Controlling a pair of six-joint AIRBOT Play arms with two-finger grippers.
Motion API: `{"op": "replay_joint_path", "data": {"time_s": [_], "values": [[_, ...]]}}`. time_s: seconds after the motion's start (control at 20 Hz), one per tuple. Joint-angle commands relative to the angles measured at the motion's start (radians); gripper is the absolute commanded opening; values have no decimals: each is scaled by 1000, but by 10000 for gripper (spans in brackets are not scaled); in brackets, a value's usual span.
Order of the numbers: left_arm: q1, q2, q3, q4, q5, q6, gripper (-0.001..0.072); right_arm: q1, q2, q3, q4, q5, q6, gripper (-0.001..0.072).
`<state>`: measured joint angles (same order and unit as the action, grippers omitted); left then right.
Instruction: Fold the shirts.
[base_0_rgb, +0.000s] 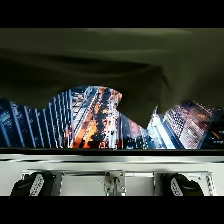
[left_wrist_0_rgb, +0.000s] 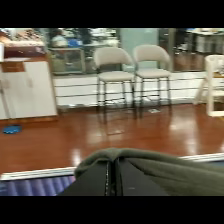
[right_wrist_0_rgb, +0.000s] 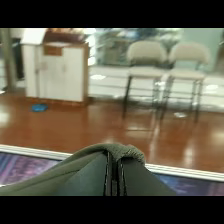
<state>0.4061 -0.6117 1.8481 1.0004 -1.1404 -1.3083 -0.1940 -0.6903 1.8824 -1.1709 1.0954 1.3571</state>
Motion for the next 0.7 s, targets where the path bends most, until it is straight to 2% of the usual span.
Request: {"op": "replay_joint_path", "data": {"time_s": [0.0,0.2,0.35,0.5,0.55,0.65], "values": [[1,64,31,157,-151,-36,38,0,83,26,-138,112,67,64],[1,27,-10,168,-279,-25,37,0,34,26,-181,267,69,64],[1,-13,-128,175,-330,24,37,0,-86,24,-202,509,68,64],[0,-85,-299,178,-338,33,37,0,-267,-6,-201,736,75,64],[-4,-126,-350,178,-336,33,37,8,-315,-45,-200,731,77,64],[-18,-224,-425,179,-317,33,37,44,-409,-150,-200,622,81,64]]}}
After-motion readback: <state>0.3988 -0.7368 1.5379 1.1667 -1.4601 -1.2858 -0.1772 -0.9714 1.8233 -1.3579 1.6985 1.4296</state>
